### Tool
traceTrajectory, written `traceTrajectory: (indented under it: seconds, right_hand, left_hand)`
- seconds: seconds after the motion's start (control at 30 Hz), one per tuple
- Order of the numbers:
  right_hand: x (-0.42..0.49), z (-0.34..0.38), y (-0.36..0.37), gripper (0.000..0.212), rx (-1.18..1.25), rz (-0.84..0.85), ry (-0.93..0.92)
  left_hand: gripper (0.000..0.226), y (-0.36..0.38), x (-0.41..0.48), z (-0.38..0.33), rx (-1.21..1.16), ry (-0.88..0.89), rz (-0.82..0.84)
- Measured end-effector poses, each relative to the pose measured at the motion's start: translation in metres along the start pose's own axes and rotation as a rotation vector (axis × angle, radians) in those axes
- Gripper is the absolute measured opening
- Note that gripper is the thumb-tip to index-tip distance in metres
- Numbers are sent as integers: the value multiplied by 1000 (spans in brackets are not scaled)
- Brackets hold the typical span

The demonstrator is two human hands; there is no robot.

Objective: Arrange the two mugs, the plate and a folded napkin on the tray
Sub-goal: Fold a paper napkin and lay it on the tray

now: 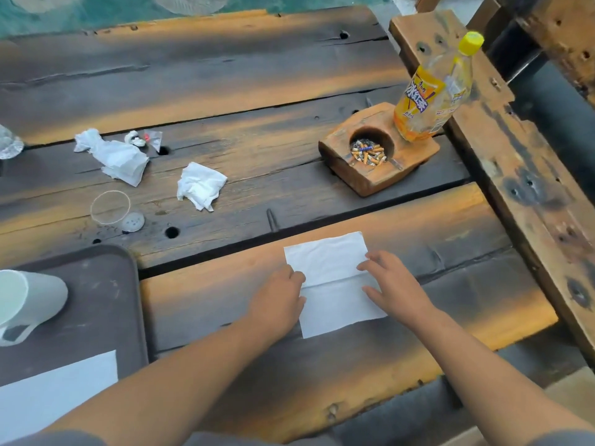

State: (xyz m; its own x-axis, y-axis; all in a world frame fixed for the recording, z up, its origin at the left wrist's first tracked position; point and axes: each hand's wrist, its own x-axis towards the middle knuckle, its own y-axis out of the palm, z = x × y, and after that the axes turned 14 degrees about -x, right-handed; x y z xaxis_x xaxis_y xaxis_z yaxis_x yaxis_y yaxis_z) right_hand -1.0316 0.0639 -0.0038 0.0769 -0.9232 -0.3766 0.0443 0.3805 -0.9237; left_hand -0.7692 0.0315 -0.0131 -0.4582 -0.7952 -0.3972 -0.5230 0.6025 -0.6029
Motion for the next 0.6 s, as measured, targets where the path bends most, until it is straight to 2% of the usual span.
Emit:
traceTrajectory:
  seconds: [0.17, 0.37, 0.6]
  right_hand:
    - [10, -6, 10, 42, 59, -36, 16]
    - [15, -4, 24, 35, 139, -78, 79]
    - [17, -7, 28, 24, 180, -106, 72]
  left_hand:
    - [34, 4, 11, 8, 50, 19, -61]
    - [33, 12, 9, 19, 166, -19, -83]
    - [25, 23, 10, 17, 184, -37, -117]
